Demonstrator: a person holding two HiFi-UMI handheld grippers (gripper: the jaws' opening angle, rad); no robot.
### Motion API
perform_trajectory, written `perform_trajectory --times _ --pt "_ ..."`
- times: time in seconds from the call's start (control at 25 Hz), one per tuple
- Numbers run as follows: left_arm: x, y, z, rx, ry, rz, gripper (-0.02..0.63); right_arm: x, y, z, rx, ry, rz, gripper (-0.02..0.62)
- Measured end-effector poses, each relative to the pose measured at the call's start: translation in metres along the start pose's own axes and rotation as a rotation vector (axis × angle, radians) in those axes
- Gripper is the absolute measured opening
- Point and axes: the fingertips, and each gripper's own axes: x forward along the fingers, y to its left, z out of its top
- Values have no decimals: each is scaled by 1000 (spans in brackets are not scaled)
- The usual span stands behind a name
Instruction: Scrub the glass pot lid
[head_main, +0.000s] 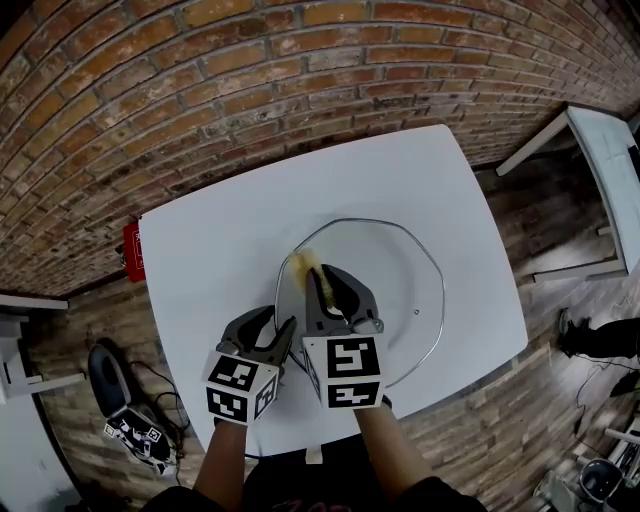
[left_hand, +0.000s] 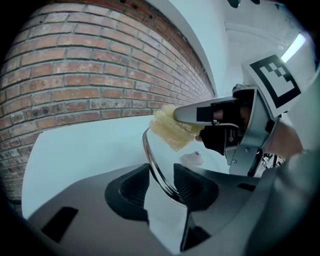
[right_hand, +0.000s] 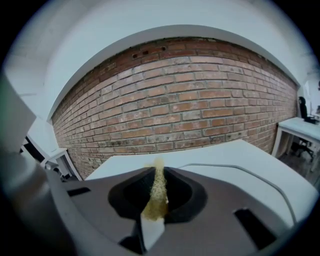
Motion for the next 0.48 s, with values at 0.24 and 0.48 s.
perform_trajectory --times 0.24,0.48 --pt "0 1 1 4 4 5 153 -1 -28 -10 -26 34 -66 57" --pt "-1 1 -1 3 2 14 153 -19 -80 -24 -22 79 -186 57"
